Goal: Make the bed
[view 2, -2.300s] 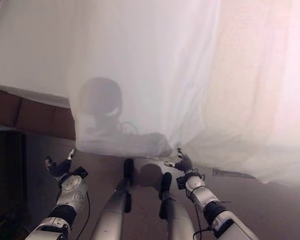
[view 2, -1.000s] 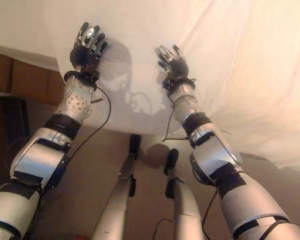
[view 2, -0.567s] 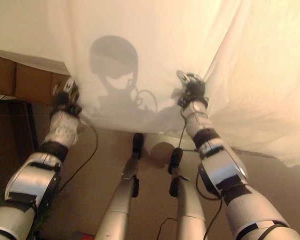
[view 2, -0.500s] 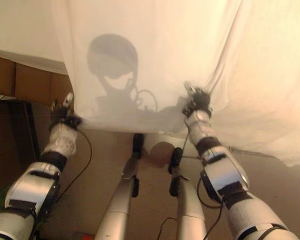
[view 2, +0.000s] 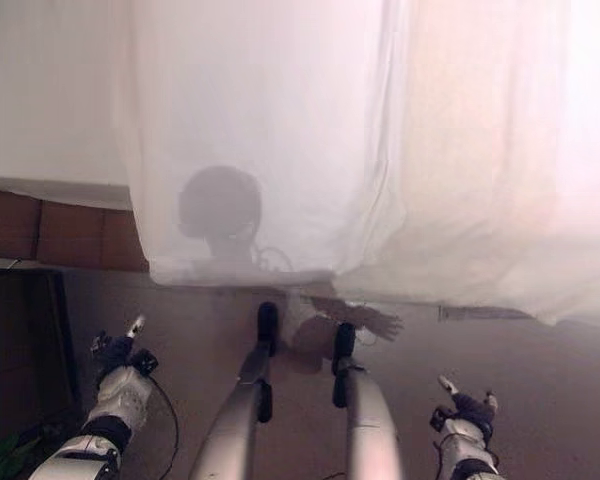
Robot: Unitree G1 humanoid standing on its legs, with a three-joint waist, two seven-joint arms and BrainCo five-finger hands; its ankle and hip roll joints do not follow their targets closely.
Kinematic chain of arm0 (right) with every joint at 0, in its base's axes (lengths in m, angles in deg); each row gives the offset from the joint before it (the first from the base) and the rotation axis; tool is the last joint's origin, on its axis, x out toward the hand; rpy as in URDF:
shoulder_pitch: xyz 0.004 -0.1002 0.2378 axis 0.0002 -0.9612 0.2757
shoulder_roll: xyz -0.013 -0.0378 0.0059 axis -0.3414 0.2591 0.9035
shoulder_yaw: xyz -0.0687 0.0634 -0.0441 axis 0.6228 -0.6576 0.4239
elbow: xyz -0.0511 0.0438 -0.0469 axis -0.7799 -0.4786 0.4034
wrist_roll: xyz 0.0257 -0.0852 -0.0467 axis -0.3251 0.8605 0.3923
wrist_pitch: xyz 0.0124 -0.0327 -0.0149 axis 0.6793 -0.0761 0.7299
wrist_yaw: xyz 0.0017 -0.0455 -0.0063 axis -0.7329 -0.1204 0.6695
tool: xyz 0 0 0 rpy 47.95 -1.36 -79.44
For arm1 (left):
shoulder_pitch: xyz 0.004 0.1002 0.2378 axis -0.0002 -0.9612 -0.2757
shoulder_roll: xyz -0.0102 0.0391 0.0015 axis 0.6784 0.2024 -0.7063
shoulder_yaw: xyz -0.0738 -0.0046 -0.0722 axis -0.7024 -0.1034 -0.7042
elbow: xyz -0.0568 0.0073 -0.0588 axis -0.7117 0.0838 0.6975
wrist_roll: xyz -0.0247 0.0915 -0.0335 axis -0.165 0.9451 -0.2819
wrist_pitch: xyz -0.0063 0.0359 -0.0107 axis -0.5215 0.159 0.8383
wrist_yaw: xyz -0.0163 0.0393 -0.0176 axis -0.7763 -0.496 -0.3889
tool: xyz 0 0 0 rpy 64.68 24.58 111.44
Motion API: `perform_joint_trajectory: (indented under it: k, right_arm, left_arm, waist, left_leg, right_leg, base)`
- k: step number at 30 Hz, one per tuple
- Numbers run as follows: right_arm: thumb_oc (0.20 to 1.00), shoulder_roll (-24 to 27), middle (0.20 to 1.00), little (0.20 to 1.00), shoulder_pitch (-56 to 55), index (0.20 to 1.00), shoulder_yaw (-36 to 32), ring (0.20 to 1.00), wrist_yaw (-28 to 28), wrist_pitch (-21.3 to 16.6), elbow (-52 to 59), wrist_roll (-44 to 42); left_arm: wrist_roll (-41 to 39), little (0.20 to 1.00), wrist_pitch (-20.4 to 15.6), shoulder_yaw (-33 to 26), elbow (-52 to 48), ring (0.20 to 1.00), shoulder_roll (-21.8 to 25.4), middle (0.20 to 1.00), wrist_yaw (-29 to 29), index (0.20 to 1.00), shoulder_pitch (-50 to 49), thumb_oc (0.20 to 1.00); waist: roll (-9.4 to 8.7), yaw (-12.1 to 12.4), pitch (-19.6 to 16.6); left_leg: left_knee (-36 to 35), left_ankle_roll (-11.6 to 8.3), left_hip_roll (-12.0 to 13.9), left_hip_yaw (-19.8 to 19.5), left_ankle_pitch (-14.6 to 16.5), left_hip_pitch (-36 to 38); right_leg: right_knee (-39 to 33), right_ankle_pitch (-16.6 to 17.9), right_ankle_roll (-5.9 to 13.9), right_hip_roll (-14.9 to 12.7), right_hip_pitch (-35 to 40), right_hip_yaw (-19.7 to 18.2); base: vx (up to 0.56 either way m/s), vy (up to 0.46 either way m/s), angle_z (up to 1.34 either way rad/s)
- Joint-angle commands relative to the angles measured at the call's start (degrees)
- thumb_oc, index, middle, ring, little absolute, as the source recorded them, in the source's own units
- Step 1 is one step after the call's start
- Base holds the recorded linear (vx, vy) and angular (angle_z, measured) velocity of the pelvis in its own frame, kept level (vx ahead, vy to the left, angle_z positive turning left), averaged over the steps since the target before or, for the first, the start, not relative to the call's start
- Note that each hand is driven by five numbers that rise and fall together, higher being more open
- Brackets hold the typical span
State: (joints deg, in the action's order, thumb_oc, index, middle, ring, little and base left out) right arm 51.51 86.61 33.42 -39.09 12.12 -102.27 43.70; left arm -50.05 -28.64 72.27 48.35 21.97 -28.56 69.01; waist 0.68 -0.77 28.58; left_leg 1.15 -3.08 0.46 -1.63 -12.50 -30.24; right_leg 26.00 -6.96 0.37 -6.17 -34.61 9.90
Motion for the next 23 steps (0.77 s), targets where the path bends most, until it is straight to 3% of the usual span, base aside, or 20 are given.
perform_joint_trajectory:
  k: [1, 3, 4, 5, 6, 8, 12, 16, 18, 23]
  right_arm:
    - [1.000, 2.8, 1.000, 1.000, 0.0, 1.000, 0.4, 1.000, 8.4, -1.2, 0.7, 1.5]
    - [1.000, 3.1, 1.000, 1.000, -0.5, 1.000, 0.5, 1.000, 10.3, -0.7, -0.2, 1.4]
    - [1.000, 3.5, 1.000, 1.000, -1.8, 1.000, 0.5, 1.000, 13.2, -0.3, 0.4, 2.4]
    - [1.000, 3.5, 1.000, 1.000, -2.3, 1.000, 0.8, 1.000, 14.5, 0.0, 0.0, 3.4]
    - [1.000, 3.5, 1.000, 1.000, -2.2, 1.000, 0.8, 1.000, 14.5, 0.0, 0.0, 3.4]
    - [1.000, 3.2, 1.000, 1.000, -5.5, 1.000, 2.4, 1.000, 17.3, 0.6, 1.4, 7.9]
    - [1.000, 3.0, 1.000, 1.000, -8.6, 1.000, 5.8, 1.000, 19.9, 1.8, 1.6, 14.2]
    - [1.000, 2.5, 1.000, 1.000, -10.3, 1.000, 7.9, 1.000, 20.6, 3.1, 0.3, 19.7]
    - [1.000, 1.4, 1.000, 1.000, -11.5, 1.000, 8.4, 1.000, 20.2, 4.1, -2.6, 23.5]
    - [1.000, -0.6, 1.000, 1.000, -12.6, 1.000, 8.6, 1.000, 21.0, 6.0, -7.7, 26.7]
  left_arm:
    - [9.9, 1.000, -0.4, 3.0, 0.5, 1.000, 0.5, 1.000, 4.7, 1.000, -3.1, 1.000]
    - [11.4, 1.000, -0.2, 3.9, 0.7, 1.000, 0.4, 1.000, 7.0, 1.000, -4.7, 1.000]
    - [11.8, 1.000, 0.7, 4.9, 1.7, 1.000, 0.0, 1.000, 12.9, 1.000, -7.5, 1.000]
    - [12.9, 1.000, 1.4, 5.3, 3.5, 1.000, -0.3, 1.000, 15.2, 1.000, -8.6, 1.000]
    - [12.9, 1.000, 1.4, 5.3, 3.5, 1.000, -0.3, 1.000, 15.2, 1.000, -8.6, 1.000]
    - [19.0, 1.000, 2.0, 7.7, 3.7, 1.000, -0.8, 1.000, 19.2, 1.000, -12.6, 1.000]
    - [21.8, 1.000, 1.3, 8.5, 3.3, 1.000, -2.8, 1.000, 21.0, 1.000, -16.0, 1.000]
    - [22.8, 1.000, 1.9, 7.6, 5.5, 1.000, -5.3, 1.000, 20.3, 1.000, -18.1, 1.000]
    - [23.9, 1.000, 2.9, 7.3, 8.2, 1.000, -7.7, 1.000, 20.4, 1.000, -19.1, 1.000]
    - [28.6, 1.000, 4.4, 9.3, 11.1, 1.000, -8.6, 1.000, 22.2, 1.000, -19.8, 1.000]
  waist:
    - [0.27, -0.6, 1.2]
    - [0.56, -0.7, 1.2]
    - [0.85, -1.0, 1.2]
    - [0.90, -1.2, 0.9]
    - [0.93, -1.2, 0.9]
    - [0.89, -1.5, -3.1]
    - [-0.47, -0.7, -7.2]
    - [-1.14, 0.2, -11.1]
    - [-1.67, 0.4, -14.8]
    - [-1.96, 0.6, -19.5]
  left_leg:
    - [9.0, 0.73, -3.5, 0.9, 11.7, 7.2]
    - [8.5, 0.56, -3.4, 0.7, 11.6, 9.7]
    - [7.7, 0.22, -2.8, 0.4, 11.4, 14.1]
    - [7.4, -0.08, -2.5, 0.4, 11.6, 16.2]
    - [7.3, -0.07, -2.5, 0.4, 11.4, 16.2]
    - [8.4, -1.12, -1.4, 1.0, 11.4, 18.3]
    - [10.5, -1.92, -0.8, 1.1, 11.2, 20.8]
    - [5.8, -1.43, -1.2, -0.2, 10.4, 23.8]
    - [2.4, -0.43, -1.8, -2.0, 10.5, 26.7]
    - [-2.9, 0.76, -1.1, -0.2, 10.6, 31.5]
  right_leg:
    - [-10.4, 6.3, 5.38, -1.9, 8.4, 0.0]
    - [-10.3, 5.7, 5.22, -1.7, 10.7, 0.2]
    - [-10.4, 5.2, 4.91, -1.2, 15.0, 0.2]
    - [-10.5, 4.7, 4.80, -0.8, 17.0, 0.1]
    - [-10.8, 4.9, 4.80, -0.8, 17.0, 0.2]
    - [-12.8, 4.4, 4.35, 0.0, 21.0, 0.1]
    - [-16.9, 5.0, 4.01, 1.3, 25.8, 0.0]
    - [-20.5, 6.1, 4.23, 2.8, 28.8, -0.5]
    - [-23.8, 7.5, 4.66, 3.9, 31.1, -1.9]
    - [-29.2, 9.8, 5.40, 4.8, 34.7, -3.9]
  base:
    - [-0.03, -0.109, 0.02]
    - [-0.02, -0.104, 0.08]
    - [-0.02, -0.143, 0.10]
    - [-0.03, -0.142, 0.09]
    - [0.02, -0.162, 0.04]
    - [0.03, -0.155, 0.08]
    - [0.01, -0.146, -0.06]
    - [0.05, -0.055, -0.07]
    - [0.07, -0.023, 0.00]
    - [0.05, 0.031, -0.18]
